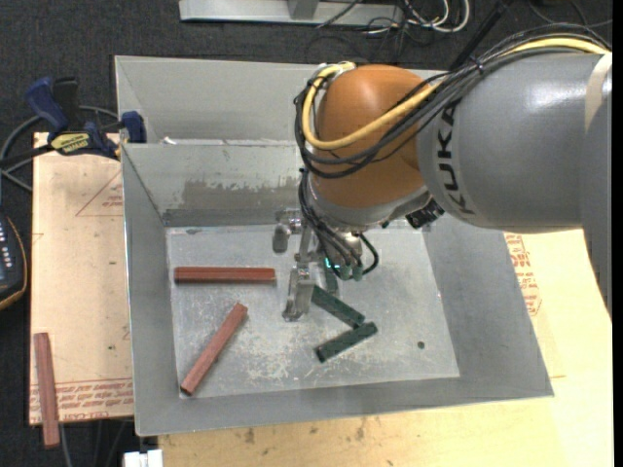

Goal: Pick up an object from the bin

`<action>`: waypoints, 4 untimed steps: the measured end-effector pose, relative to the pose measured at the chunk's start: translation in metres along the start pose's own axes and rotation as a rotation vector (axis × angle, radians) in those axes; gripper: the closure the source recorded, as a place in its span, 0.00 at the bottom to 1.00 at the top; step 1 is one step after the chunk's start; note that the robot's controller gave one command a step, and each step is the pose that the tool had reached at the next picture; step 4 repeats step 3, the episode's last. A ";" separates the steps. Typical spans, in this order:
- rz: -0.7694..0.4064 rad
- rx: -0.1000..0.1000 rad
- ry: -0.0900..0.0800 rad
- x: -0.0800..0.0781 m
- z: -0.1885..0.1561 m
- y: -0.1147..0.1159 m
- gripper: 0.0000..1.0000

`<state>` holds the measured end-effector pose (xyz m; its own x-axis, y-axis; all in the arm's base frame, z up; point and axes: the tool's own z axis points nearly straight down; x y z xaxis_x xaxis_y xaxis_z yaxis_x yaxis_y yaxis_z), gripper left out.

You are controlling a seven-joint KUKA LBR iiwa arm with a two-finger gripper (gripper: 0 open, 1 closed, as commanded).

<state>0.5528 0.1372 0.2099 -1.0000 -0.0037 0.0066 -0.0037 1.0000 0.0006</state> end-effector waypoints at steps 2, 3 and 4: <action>-0.058 -0.001 -0.009 -0.090 0.126 0.016 1.00; -0.071 -0.001 -0.018 -0.089 -0.009 -0.009 1.00; -0.071 -0.001 -0.018 -0.089 -0.009 -0.009 1.00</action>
Offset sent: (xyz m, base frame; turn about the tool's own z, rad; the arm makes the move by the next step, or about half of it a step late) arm 0.0882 0.0164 -0.1265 -0.0597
